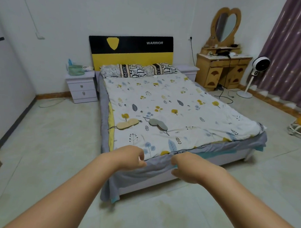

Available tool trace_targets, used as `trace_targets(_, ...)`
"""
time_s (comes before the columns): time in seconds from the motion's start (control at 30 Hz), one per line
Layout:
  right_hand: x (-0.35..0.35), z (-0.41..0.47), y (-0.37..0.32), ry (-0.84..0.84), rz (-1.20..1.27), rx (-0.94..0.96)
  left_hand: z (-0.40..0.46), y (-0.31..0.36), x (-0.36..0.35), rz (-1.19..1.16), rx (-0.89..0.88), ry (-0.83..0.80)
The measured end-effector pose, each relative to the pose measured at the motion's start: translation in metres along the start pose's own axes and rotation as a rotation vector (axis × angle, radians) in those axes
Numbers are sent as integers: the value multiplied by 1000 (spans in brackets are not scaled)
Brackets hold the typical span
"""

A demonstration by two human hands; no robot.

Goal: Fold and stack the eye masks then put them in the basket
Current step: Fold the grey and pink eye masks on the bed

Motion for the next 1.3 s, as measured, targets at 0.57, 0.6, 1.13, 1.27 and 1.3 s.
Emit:
trace_targets(0.57,59,238,33,67,47,-67,211,-82,89,-7,-48,10)
trace_targets(0.6,62,250,35,73,56,-70,222,-83,94,-7,-54,18)
trace_targets(1.13,112,413,121,-57,31,-14,397,-82,136,-52,25,-78)
trace_targets(1.27,123,458,152,-117,14,1,449,-74,144,-91,57,-81)
trace_targets(1.3,125,469,158,-124,9,5,460,-74,143,-99,66,-85)
Point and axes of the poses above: each hand's wrist, its own z-axis towards the middle knuckle, its own x-axis out of the back of the hand, y = z × x, the point moved 4 cm from there along z, towards the middle knuckle, and after that the axes turned 2 degrees about -z, right-handed, at the moved point
